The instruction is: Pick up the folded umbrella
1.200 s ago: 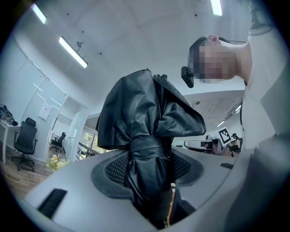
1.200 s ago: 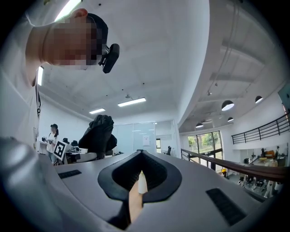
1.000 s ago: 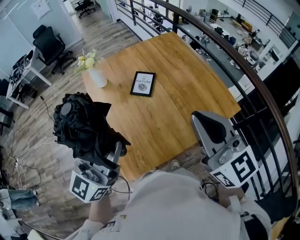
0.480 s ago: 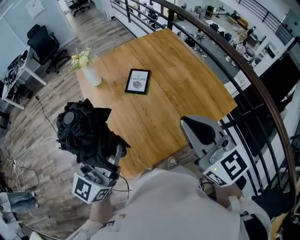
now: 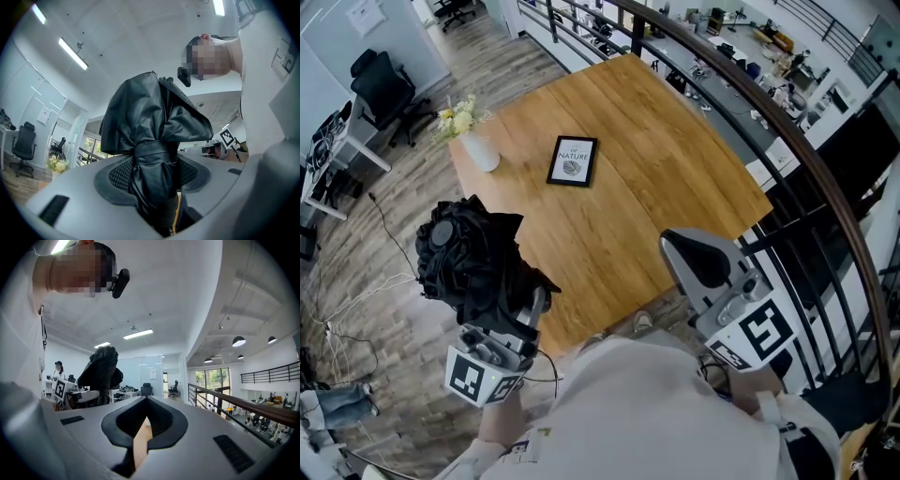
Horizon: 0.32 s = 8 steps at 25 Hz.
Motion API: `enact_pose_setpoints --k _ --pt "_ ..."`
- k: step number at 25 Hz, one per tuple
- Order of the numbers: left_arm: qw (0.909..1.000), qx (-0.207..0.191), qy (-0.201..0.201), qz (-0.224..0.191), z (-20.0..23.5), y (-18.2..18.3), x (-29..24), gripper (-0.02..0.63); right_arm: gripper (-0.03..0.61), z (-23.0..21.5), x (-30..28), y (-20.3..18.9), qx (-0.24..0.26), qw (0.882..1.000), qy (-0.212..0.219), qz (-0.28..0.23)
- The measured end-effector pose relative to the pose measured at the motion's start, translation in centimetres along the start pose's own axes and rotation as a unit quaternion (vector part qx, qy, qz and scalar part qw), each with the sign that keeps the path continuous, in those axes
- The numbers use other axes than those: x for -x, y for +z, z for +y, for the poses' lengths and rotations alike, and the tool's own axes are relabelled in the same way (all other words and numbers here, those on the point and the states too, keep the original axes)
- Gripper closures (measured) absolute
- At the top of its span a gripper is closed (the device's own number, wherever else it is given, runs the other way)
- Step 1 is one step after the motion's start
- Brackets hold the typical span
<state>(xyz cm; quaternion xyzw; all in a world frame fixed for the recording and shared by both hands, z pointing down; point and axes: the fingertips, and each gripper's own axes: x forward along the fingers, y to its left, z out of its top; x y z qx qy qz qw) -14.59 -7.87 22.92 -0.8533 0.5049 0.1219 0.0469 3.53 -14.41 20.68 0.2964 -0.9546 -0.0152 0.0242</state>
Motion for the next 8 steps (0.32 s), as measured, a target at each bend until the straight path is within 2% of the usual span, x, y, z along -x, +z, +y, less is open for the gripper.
enact_pose_setpoints --k 8 --pt "1.0000 0.003 0.003 0.005 0.52 -0.06 -0.20 0.376 0.551 -0.38 -0.25 0.06 0.001 1.000 -0.007 0.002"
